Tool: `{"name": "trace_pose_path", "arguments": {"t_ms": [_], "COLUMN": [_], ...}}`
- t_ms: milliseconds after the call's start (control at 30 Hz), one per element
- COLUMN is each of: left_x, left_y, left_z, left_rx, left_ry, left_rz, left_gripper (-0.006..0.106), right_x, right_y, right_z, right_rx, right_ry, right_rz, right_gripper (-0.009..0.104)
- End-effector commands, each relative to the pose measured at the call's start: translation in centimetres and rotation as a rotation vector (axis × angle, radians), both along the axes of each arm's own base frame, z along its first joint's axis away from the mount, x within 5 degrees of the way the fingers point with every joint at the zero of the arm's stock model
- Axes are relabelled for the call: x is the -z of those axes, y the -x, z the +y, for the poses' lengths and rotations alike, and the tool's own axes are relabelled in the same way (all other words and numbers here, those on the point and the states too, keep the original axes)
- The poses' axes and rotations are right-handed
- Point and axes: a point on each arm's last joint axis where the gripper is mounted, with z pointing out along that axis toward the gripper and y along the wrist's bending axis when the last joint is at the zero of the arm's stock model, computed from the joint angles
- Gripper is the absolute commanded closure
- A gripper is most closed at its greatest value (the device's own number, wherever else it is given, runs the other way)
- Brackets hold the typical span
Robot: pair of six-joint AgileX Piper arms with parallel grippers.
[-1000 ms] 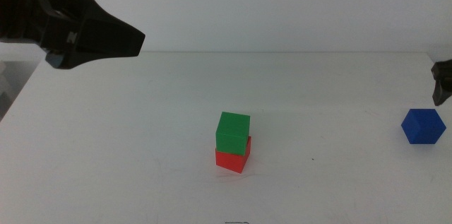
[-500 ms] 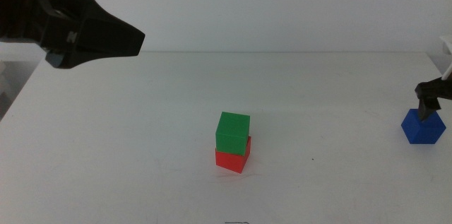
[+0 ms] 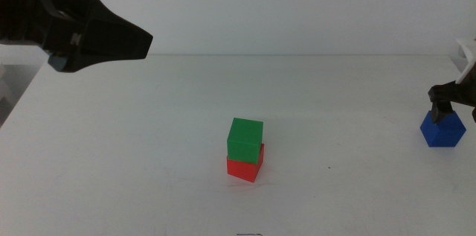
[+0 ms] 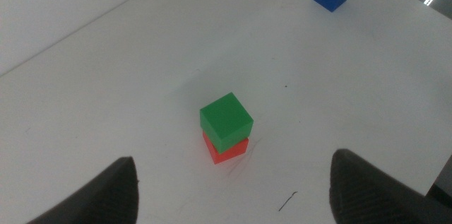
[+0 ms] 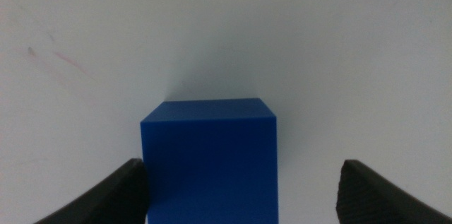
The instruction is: Stack red cubes first, then green, then blue cubes in a specific spot.
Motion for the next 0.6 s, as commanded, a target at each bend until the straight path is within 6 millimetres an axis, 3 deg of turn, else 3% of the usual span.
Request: {"name": "trace_pose_path", "arguments": {"t_ms": [0, 233, 567], "left_x": [-1.6, -1.6, -1.6], "left_y": [0.4, 0.4, 0.4], "left_z": [-0.1, -0.1, -0.1], "left_rx": [-0.011, -0.011, -0.011], "left_ry": [0.06, 0.06, 0.06], "left_rz": [-0.073, -0.073, -0.073], "left_gripper": [0.009, 0.009, 0.009], "right_x": [-1.3, -1.1, -2.6], "right_y": [-0.3, -0.2, -0.6], "right_z": [-0.4, -0.4, -0.2], "right_rx": [-0.018, -0.016, 0.001], "right_ry": [0.029, 0.025, -0.011], "right_rz": [-0.053, -0.03, -0.035], "right_gripper": [0.01, 0.028, 0.022]}}
